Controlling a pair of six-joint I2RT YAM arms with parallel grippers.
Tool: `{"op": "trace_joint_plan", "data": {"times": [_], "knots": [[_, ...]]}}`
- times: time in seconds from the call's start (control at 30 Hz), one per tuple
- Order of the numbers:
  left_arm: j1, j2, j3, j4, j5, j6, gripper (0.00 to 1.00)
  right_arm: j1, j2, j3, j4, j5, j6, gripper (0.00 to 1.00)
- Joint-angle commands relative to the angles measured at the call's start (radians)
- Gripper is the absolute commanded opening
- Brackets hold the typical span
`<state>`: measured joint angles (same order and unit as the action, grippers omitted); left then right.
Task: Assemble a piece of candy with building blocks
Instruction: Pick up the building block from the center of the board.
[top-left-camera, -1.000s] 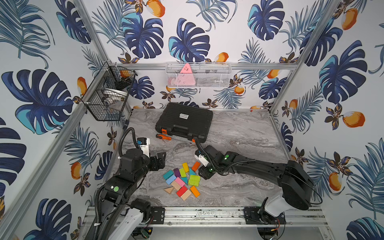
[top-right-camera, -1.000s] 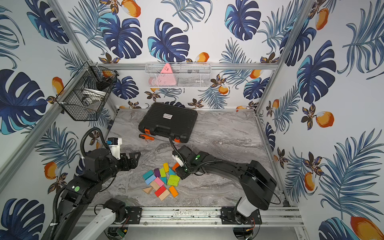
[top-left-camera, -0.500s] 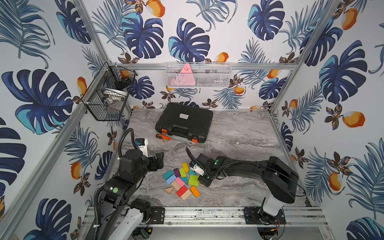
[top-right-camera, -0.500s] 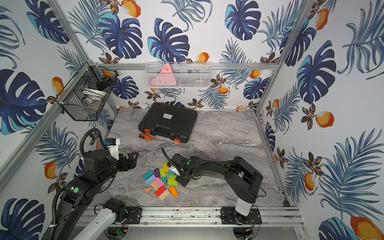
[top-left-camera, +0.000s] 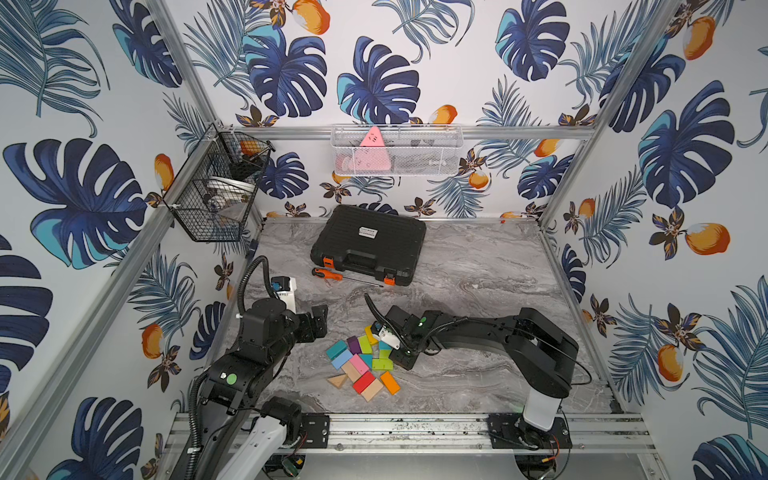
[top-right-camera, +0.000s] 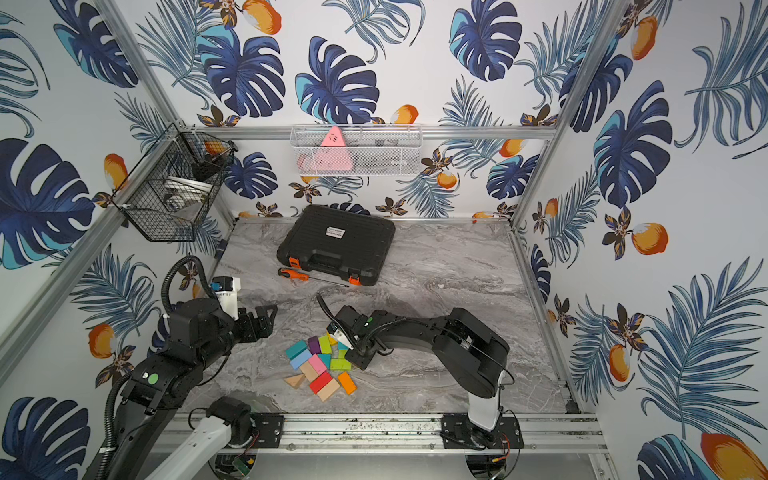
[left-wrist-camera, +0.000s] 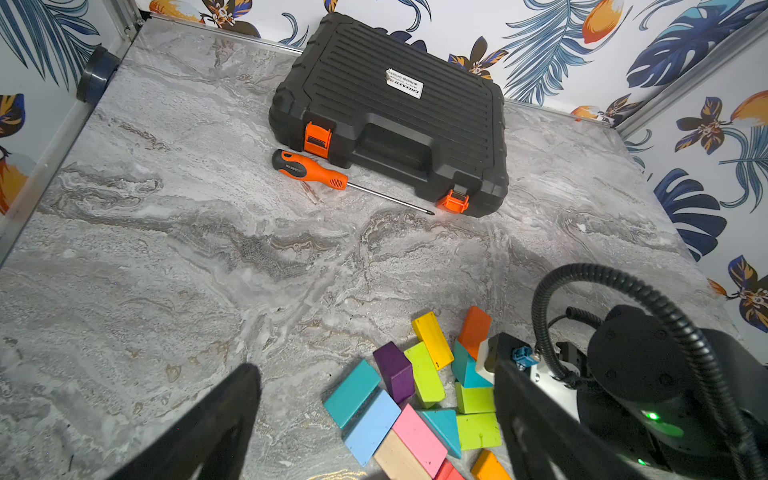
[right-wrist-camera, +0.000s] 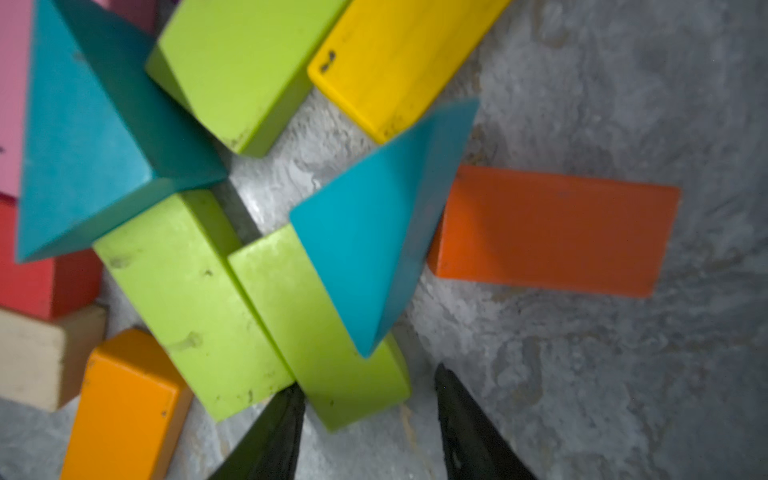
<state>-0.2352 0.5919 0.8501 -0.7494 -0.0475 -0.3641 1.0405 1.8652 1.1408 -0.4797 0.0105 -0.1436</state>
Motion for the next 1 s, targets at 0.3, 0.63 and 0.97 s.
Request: {"op": "trace_joint_plan", "data": {"times": [0.3,0.63,0.97], "knots": [[0.0,-0.002,0.001,0.007,-0.008,0.011,0.92,0.033,0.043,0.021,-0.025,-0.061,-0.043,0.35],[0.0,0.007,0.0,0.008,0.0,0.013,0.92,0.022,-0.098,-0.038,-0.092,0.029,-0.067,0.31],[0.0,0.011,0.0,0.009,0.006,0.013,0.92,-0.303,-0.228,-0.064,0.0,-0.133,-0.358,0.29]]}}
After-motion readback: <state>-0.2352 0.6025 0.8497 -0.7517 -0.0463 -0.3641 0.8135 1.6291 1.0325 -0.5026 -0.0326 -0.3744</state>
